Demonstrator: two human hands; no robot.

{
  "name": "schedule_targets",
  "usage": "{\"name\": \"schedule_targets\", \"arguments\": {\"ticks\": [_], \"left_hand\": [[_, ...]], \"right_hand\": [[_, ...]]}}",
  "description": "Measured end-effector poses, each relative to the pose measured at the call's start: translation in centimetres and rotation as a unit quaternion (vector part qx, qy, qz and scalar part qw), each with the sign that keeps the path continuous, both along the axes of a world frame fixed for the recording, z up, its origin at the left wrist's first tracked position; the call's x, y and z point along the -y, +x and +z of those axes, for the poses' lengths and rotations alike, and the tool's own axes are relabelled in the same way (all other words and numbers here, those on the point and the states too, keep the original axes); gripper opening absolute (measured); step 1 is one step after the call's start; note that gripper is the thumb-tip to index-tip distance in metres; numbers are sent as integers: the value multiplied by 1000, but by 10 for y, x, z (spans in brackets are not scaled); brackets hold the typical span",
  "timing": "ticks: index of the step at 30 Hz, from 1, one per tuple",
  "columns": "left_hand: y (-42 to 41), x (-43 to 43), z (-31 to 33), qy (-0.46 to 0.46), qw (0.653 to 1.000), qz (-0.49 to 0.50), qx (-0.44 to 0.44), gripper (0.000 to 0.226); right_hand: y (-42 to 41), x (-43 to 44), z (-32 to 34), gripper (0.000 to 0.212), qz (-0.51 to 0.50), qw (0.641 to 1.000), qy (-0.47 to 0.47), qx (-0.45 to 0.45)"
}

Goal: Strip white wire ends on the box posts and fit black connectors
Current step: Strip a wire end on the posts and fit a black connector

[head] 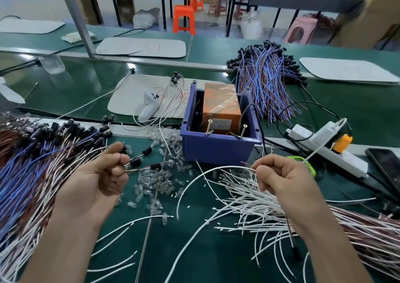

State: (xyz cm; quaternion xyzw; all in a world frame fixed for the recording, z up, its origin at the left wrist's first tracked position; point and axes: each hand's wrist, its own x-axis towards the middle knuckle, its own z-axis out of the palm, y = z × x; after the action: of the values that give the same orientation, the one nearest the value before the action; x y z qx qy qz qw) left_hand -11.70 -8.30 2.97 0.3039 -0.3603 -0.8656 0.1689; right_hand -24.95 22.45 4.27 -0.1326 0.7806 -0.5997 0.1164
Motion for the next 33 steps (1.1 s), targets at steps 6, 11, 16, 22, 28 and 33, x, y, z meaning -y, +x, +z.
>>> {"name": "schedule_targets", "arguments": {"ticks": [6,11,16,22,28,33], "left_hand": [[11,-45,1,-237,899,-362,73,24],[-8,-84,-6,-204,855,-477,10,47],[-28,-77,-9,73,990,-107,-50,35],[-18,-80,-16,-222,970,-95,19,55],[-12,-83,-11,-395,911,-109,58,35],[-13,-88,-6,-462,885,-56,20,29]], "right_hand": [[5,13,0,33,-1,997,-70,18],[8,21,-2,29,17,998,-63,7],[9,13,-8,26,48,998,-31,15],[10,6,-8,25,108,993,39,1],[-1,-3,9,27,16,997,-39,-66],[-7,-10,22,27,36,989,45,-135]]}}
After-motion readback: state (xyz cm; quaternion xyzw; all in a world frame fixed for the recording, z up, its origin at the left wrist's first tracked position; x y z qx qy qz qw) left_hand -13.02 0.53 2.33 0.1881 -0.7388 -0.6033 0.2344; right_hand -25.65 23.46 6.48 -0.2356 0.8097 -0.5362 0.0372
